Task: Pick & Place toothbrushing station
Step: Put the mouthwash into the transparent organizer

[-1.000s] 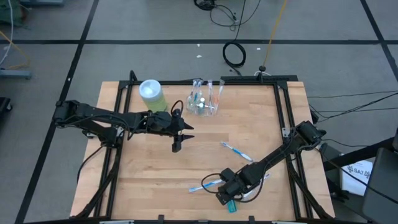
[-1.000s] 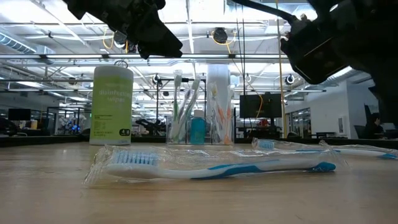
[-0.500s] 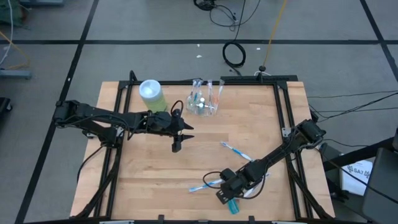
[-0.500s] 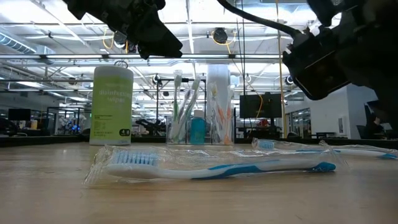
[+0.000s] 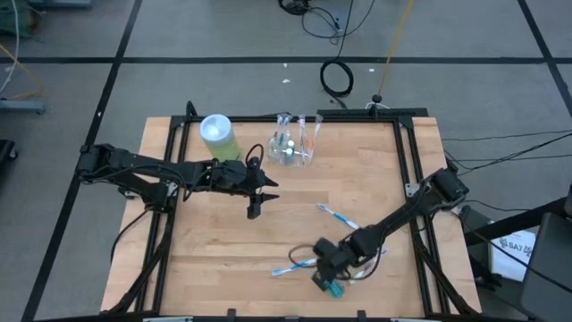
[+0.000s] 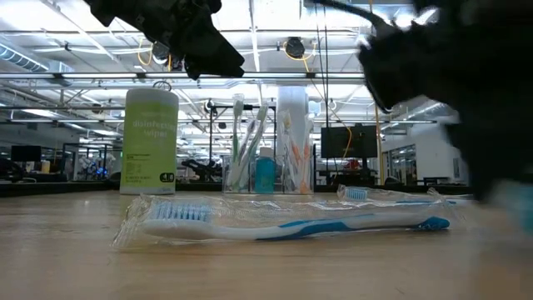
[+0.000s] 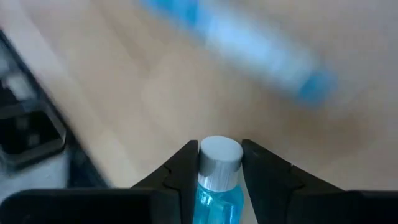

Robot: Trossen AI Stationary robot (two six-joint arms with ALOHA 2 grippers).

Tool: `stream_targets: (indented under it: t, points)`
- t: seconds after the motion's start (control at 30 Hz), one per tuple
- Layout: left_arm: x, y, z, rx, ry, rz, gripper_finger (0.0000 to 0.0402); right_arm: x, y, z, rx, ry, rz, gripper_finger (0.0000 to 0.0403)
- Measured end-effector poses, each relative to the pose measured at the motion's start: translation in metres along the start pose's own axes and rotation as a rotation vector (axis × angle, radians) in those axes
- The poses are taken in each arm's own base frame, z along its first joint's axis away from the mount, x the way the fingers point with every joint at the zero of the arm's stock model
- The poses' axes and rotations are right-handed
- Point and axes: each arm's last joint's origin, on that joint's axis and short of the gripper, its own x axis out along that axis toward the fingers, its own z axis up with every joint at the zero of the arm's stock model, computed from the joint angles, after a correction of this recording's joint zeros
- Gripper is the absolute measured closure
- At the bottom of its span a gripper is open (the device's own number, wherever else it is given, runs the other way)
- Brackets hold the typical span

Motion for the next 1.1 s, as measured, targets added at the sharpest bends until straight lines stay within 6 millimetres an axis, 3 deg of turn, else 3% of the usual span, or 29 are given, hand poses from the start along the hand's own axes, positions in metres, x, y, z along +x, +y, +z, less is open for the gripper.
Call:
stream_targets:
  t: [0.17, 0.3, 0.57, 0.73, 0.87, 1.1]
  points:
    - [-0.004, -0.001, 0.001, 0.022, 0.003, -0.030, 0.0224, -0.037, 0.009, 0.022, -0.134, -0.198, 0.055, 0.0297]
    - [-0.019, 0.000, 0.005, 0.009, -0.003, -0.015, 0.0224, -0.066, 0.009, 0.040, -0.293, -0.400, 0.024, 0.0297]
    - [-0.058, 0.003, 0.015, -0.027, -0.053, 0.007, 0.0224, -0.120, 0.007, 0.087, -0.580, -0.956, -0.296, 0.0297]
    - [-0.069, 0.003, 0.019, -0.029, -0.089, 0.004, 0.0224, -0.144, 0.007, 0.126, -0.689, -1.206, -0.422, 0.0297]
    - [-0.069, 0.003, 0.019, -0.028, -0.091, 0.004, 0.0224, -0.146, -0.012, 0.153, -0.798, -1.301, -0.395, 0.0297]
    - [-0.069, 0.004, 0.019, -0.029, -0.093, 0.040, 0.0224, -0.148, -0.075, 0.190, -0.859, -1.320, -0.404, 0.0297]
